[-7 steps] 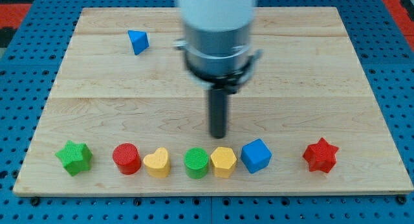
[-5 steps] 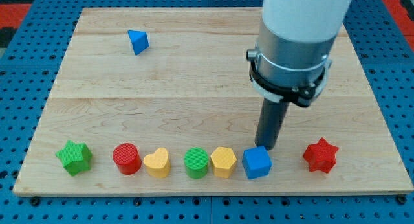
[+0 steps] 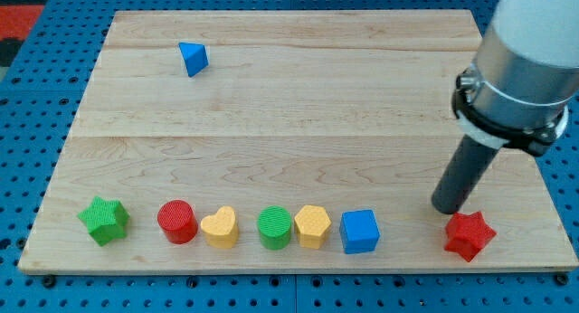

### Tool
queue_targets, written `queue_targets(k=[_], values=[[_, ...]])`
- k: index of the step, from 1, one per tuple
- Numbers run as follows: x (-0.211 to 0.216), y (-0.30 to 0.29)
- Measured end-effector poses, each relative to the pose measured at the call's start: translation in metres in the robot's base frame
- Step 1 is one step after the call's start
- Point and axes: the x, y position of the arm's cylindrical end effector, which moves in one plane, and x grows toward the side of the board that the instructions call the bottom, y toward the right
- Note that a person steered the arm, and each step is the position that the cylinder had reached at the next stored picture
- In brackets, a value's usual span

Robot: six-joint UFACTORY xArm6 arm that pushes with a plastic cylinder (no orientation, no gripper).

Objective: Slide the red star to the bottom right

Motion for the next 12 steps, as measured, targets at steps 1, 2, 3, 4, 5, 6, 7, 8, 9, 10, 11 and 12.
queue_targets(k=[1, 2, 3, 4, 5, 6, 7, 8, 9, 10, 11, 12], values=[[0.025, -0.002], [0.052, -0.004], [0.066, -0.018], [0.067, -0.018], [0.067, -0.015], [0.066, 0.0], [0.066, 0.026], [0.058, 0.04], [0.016, 0.018], [-0.041, 0.064], [-0.036, 0.165], [-0.026, 0.18]])
